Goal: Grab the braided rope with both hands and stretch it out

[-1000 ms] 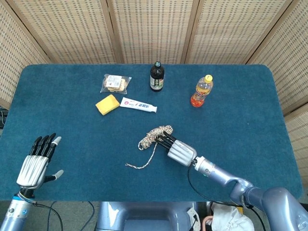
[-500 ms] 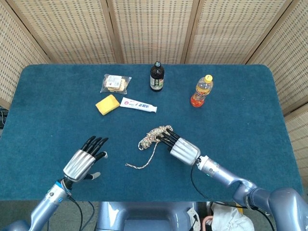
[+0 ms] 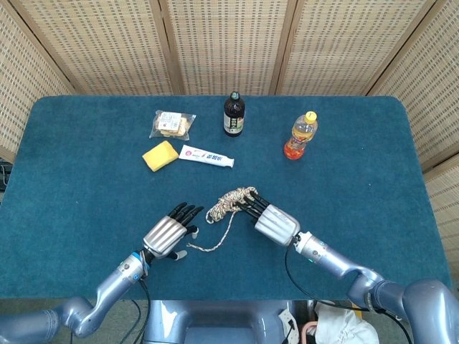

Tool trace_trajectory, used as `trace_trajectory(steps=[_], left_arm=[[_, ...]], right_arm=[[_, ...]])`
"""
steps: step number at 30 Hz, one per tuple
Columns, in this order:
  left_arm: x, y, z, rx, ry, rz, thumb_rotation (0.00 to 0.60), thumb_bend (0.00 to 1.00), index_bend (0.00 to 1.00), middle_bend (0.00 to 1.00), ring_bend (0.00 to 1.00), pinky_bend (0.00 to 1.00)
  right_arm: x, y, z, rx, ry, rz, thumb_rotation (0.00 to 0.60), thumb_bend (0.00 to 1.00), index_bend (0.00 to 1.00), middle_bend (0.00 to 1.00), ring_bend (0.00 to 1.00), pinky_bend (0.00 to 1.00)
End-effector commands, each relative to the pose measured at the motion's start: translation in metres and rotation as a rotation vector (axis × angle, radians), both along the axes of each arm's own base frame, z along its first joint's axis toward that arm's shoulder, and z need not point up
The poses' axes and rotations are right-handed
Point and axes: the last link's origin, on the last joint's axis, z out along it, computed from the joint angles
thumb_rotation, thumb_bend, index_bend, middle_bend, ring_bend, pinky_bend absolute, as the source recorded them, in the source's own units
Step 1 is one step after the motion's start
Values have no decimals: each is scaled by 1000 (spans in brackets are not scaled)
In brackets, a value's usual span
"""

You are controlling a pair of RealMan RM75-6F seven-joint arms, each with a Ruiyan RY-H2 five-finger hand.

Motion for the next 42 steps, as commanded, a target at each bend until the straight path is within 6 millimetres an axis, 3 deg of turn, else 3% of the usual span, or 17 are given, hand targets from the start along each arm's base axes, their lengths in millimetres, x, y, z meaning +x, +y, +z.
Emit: trace_trajectory(steps=[1,10,30,42], left_arm=[[6,7,-7,-15,20,-1,600,251,464,0,0,0],[18,14,-16,-84,63,-14,600,381,477,0,0,0],[8,7,-30,-123,72,5,600,384,471,0,0,0],[6,8,-36,-118,80,8,600,383,561,0,0,0]], right_arm=[[1,0,0,-1,1,-2,600,567,669,0,0,0],[1,-1,0,-2,9,-6,600,567,669,0,0,0],[-2,-1,0,-3,3,-28,600,567,669,0,0,0],[-7,-2,1,-6,-2,-40,600,567,669,0,0,0]])
